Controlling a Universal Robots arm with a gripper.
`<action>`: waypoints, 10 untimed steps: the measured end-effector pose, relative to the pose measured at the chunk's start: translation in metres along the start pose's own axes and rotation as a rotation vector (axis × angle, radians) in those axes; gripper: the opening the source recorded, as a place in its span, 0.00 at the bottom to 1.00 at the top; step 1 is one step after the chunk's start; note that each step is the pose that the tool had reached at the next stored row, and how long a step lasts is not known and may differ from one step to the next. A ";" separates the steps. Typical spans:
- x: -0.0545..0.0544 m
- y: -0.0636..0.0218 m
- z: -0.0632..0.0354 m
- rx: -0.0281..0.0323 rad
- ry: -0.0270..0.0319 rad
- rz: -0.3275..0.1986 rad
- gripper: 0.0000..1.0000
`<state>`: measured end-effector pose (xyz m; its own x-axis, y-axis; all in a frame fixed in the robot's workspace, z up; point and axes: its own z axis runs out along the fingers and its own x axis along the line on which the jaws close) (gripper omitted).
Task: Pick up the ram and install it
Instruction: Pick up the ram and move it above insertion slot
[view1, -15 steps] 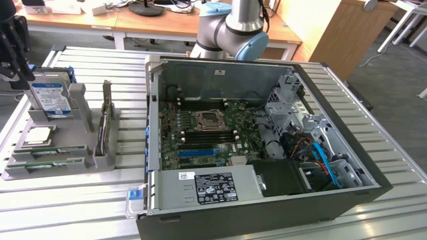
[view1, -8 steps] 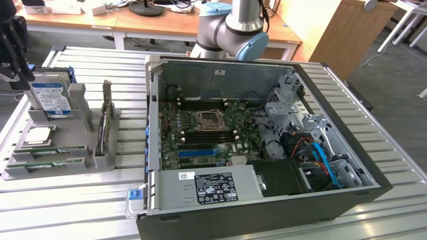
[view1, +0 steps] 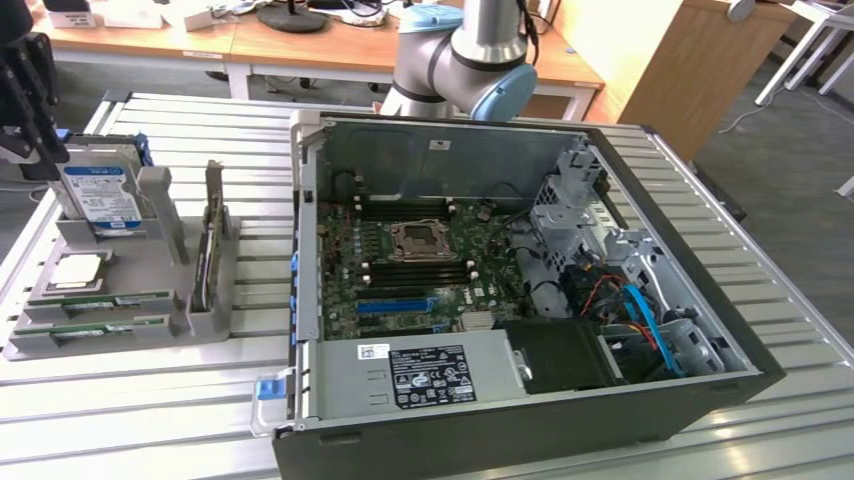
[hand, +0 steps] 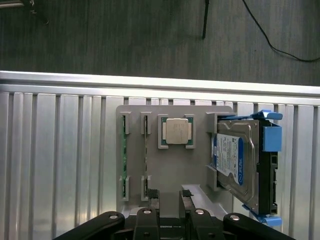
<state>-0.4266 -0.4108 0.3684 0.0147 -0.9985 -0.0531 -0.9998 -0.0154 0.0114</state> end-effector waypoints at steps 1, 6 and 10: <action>0.000 0.0000 0.0000 -0.0001 0.0000 0.000 0.30; 0.002 0.0000 0.0000 -0.0004 0.0001 -0.001 0.30; 0.006 0.0001 -0.0001 -0.0005 0.0000 -0.001 0.30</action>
<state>-0.4266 -0.4168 0.3682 0.0153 -0.9985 -0.0530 -0.9998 -0.0159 0.0119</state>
